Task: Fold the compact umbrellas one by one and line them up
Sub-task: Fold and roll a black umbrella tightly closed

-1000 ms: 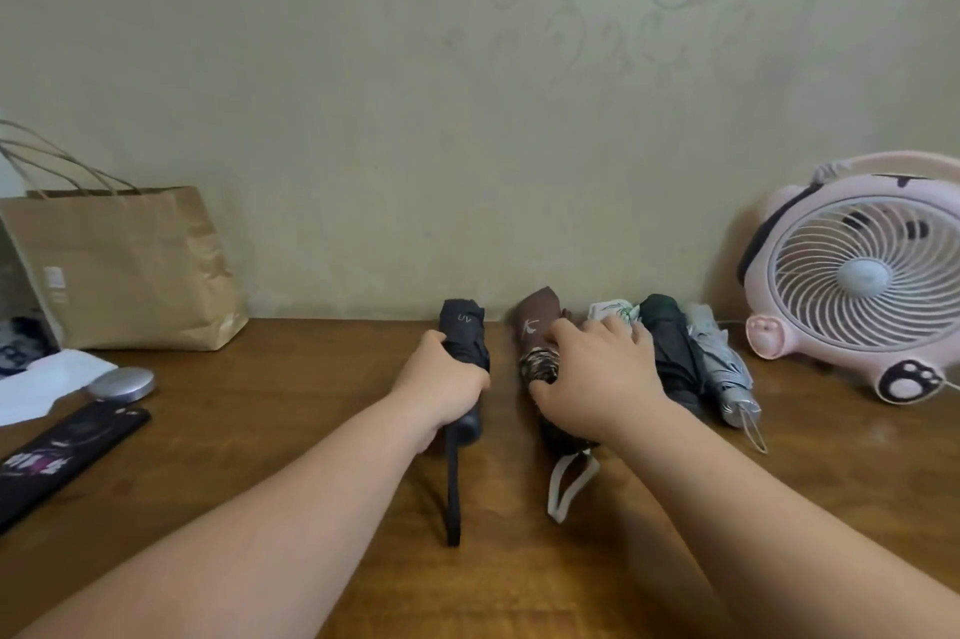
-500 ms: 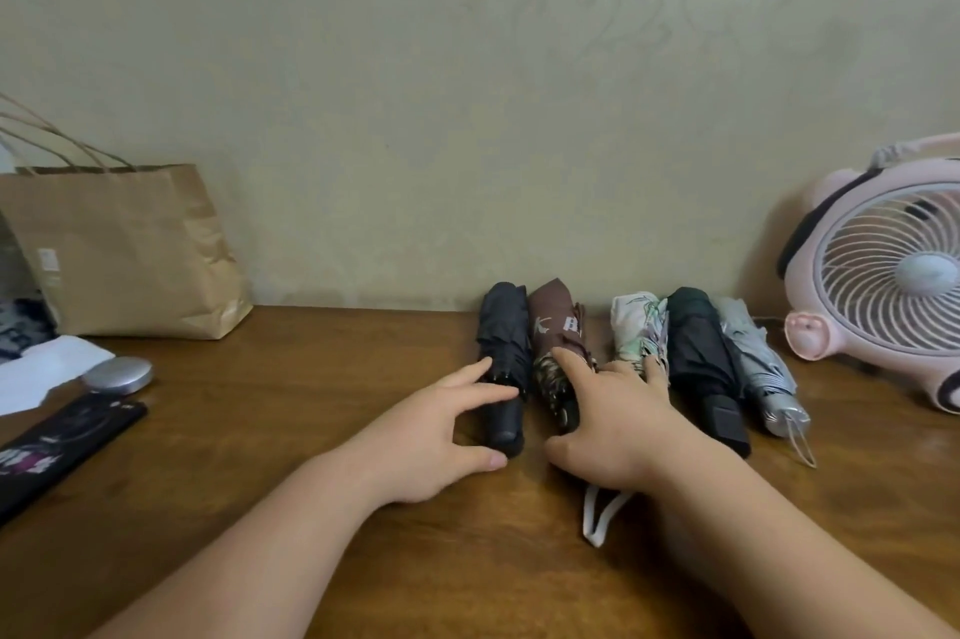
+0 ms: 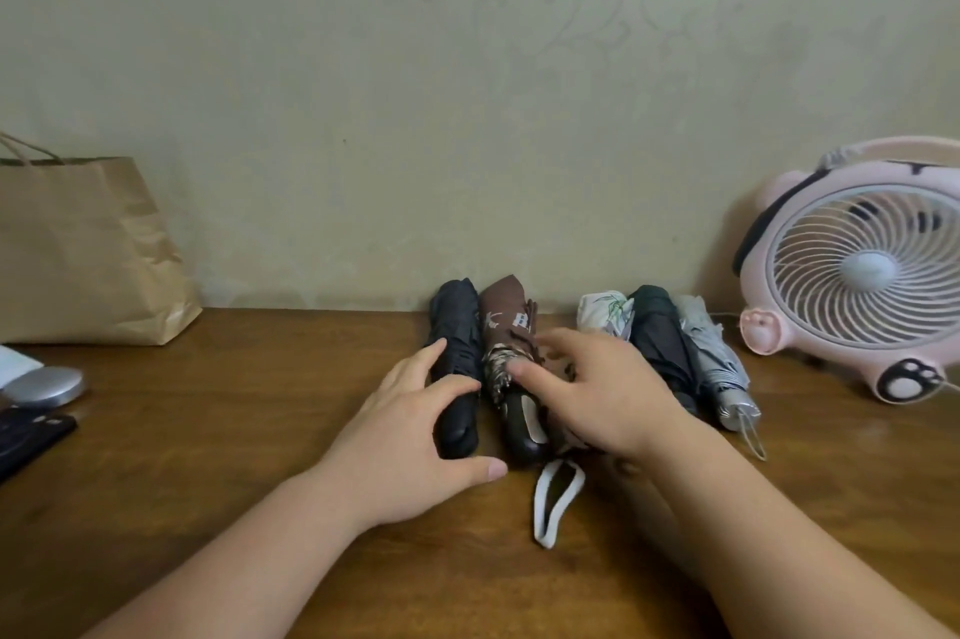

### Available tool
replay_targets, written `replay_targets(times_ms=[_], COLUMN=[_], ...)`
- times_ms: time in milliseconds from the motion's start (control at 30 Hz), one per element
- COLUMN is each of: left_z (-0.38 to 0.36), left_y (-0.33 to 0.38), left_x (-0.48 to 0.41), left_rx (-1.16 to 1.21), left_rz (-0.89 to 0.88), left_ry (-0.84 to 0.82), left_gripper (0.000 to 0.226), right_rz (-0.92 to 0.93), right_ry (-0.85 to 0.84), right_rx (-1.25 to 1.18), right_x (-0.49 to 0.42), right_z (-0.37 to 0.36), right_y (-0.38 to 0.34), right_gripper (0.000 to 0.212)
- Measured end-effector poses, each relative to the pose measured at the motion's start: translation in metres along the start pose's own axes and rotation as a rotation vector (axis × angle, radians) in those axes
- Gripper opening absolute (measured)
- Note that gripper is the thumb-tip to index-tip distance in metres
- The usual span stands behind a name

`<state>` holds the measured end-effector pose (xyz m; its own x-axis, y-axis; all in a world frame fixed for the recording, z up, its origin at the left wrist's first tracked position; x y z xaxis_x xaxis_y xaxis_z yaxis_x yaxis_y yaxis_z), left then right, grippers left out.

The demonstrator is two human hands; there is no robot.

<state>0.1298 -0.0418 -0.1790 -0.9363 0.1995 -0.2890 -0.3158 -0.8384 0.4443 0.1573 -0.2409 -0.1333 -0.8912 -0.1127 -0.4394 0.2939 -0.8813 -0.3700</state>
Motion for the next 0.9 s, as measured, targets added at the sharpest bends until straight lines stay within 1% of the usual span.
replay_targets(times_ms=[33, 67, 100, 133, 200, 267, 433, 533, 667, 900], left_z=[-0.003, -0.006, -0.009, -0.013, -0.016, -0.018, -0.017, -0.019, -0.019, -0.018], left_y=[0.005, 0.011, 0.017, 0.021, 0.025, 0.024, 0.024, 0.025, 0.023, 0.025], left_x=[0.001, 0.001, 0.001, 0.002, 0.001, -0.001, -0.002, -0.002, -0.001, -0.001], left_rx=[-0.002, -0.001, -0.010, -0.026, -0.058, -0.057, -0.032, -0.038, -0.006, 0.009], left_rz=[-0.022, -0.049, -0.082, -0.112, -0.146, -0.146, -0.136, -0.137, -0.115, -0.111], left_ry=[-0.020, -0.049, -0.079, -0.103, -0.134, -0.134, -0.085, -0.095, -0.099, -0.095], left_gripper=[0.090, 0.089, 0.088, 0.087, 0.084, 0.079, 0.070, 0.068, 0.064, 0.060], right_rz=[-0.061, -0.141, -0.227, -0.299, -0.349, -0.321, -0.277, -0.256, -0.200, -0.163], right_ry=[0.163, 0.252, 0.238, 0.144, -0.045, -0.081, -0.034, -0.037, -0.076, -0.077], right_rx=[0.037, 0.114, 0.193, 0.253, 0.301, 0.285, 0.100, 0.039, 0.008, 0.008], right_x=[-0.003, -0.004, -0.004, -0.003, -0.001, -0.003, -0.002, 0.000, 0.002, 0.000], right_z=[0.013, 0.021, 0.022, 0.017, 0.003, -0.004, -0.013, -0.016, -0.015, -0.023], right_y=[0.009, 0.018, 0.026, 0.033, 0.037, 0.033, 0.018, 0.012, 0.014, 0.014], right_gripper=[0.057, 0.052, 0.050, 0.053, 0.057, 0.056, 0.049, 0.046, 0.052, 0.038])
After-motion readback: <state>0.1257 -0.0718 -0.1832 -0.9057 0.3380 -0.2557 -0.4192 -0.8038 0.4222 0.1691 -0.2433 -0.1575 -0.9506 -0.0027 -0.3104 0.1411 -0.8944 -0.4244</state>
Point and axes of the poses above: each hand's wrist, its own x-axis away from the middle knuckle, its own z-axis out of the back of the hand, y = z × x, the point moved 5 cm from there along -x, towards the middle knuckle, and after that the axes turned 9 degrees about y, right-handed, at the moved point
